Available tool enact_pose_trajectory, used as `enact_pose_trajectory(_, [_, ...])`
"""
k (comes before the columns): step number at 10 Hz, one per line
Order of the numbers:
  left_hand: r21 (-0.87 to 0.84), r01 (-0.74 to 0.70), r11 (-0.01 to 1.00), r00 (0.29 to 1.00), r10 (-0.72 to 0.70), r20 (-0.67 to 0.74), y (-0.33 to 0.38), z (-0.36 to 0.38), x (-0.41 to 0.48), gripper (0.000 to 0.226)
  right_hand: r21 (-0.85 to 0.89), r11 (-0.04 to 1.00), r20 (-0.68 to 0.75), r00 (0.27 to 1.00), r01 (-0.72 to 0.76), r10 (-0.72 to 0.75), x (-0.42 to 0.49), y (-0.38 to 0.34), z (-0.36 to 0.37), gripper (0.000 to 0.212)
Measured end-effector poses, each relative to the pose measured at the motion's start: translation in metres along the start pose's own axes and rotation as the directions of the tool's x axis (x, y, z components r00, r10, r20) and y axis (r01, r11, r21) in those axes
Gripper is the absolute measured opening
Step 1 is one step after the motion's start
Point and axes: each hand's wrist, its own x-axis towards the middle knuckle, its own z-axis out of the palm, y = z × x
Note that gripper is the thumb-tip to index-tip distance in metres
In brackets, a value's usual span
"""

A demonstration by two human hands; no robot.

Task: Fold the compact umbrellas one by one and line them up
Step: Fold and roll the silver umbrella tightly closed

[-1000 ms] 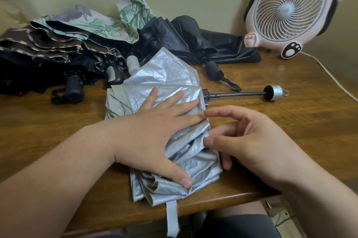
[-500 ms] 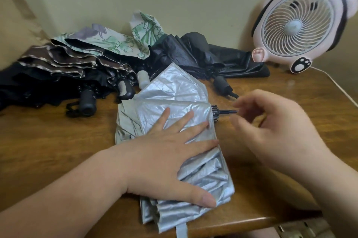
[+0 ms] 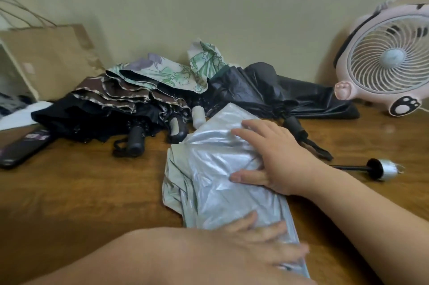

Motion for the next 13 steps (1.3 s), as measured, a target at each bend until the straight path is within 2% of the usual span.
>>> enact_pose_trajectory(1, [0.147, 0.414, 0.898, 0.851, -0.325, -0.412, 0.016, -0.043, 0.029, 0.077, 0.041, 0.999, -0.029, 0.999, -0.024, 0.026, 0.005, 0.003, 0.007, 0.1])
enact_pose_trajectory(2, [-0.145, -0.477, 0.867, 0.738, 0.306, -0.601, 0.008, -0.103, -0.132, 0.031, 0.06, 0.998, -0.1, 0.995, -0.012, 0.018, 0.008, 0.008, 0.012, 0.091])
enact_pose_trajectory(3, [0.185, -0.21, 0.96, 0.603, 0.276, -0.749, -0.032, -0.112, -0.114, 0.022, 0.08, 0.997, -0.116, 0.993, 0.016, -0.007, 0.005, 0.008, 0.012, 0.092])
enact_pose_trajectory(4, [0.15, -0.151, 0.977, 0.721, 0.212, -0.66, -0.028, -0.083, -0.075, 0.048, 0.143, 0.989, -0.107, 0.994, 0.039, -0.024, 0.002, 0.008, 0.007, 0.088])
enact_pose_trajectory(5, [0.086, -0.21, 0.974, 0.679, 0.208, -0.704, -0.043, -0.068, -0.073, 0.051, 0.382, 0.924, -0.077, 0.995, -0.03, 0.065, 0.001, 0.014, 0.0, 0.087])
enact_pose_trajectory(6, [0.121, -0.193, 0.974, 0.712, 0.224, -0.666, -0.038, -0.067, -0.074, 0.055, 0.557, 0.811, -0.279, 0.878, -0.181, 0.388, 0.003, 0.019, -0.004, 0.063])
enact_pose_trajectory(7, [0.129, -0.216, 0.968, 0.66, 0.242, -0.711, -0.038, -0.068, -0.071, 0.063, 0.548, 0.716, -0.174, 0.778, -0.433, 0.604, 0.008, 0.023, -0.007, 0.043])
enact_pose_trajectory(8, [0.121, -0.243, 0.963, 0.669, 0.256, -0.698, -0.039, -0.069, -0.069, 0.064, 0.542, 0.671, -0.055, 0.775, -0.506, 0.629, 0.015, 0.024, -0.006, 0.04])
enact_pose_trajectory(9, [0.143, -0.252, 0.957, 0.655, 0.277, -0.703, -0.04, -0.069, -0.066, 0.059, 0.67, 0.57, -0.023, 0.754, -0.475, 0.656, 0.02, 0.022, -0.004, 0.039])
enact_pose_trajectory(10, [0.127, -0.239, 0.963, 0.676, 0.259, -0.69, -0.04, -0.069, -0.065, 0.054, 0.701, 0.538, -0.028, 0.736, -0.467, 0.676, 0.02, 0.02, -0.009, 0.042])
enact_pose_trajectory(11, [0.13, -0.219, 0.967, 0.689, 0.248, -0.681, -0.04, -0.069, -0.062, 0.057, 0.605, 0.59, -0.014, 0.733, -0.535, 0.68, 0.019, 0.022, -0.013, 0.048])
enact_pose_trajectory(12, [0.134, -0.225, 0.965, 0.681, 0.254, -0.687, -0.04, -0.069, -0.063, 0.058, 0.766, 0.416, 0.088, 0.721, -0.49, 0.688, 0.021, 0.024, -0.011, 0.039])
enact_pose_trajectory(13, [0.163, -0.214, 0.963, 0.713, 0.268, -0.648, -0.038, -0.068, -0.069, 0.065, 0.872, 0.28, 0.114, 0.722, -0.403, 0.683, 0.023, 0.026, -0.006, 0.04])
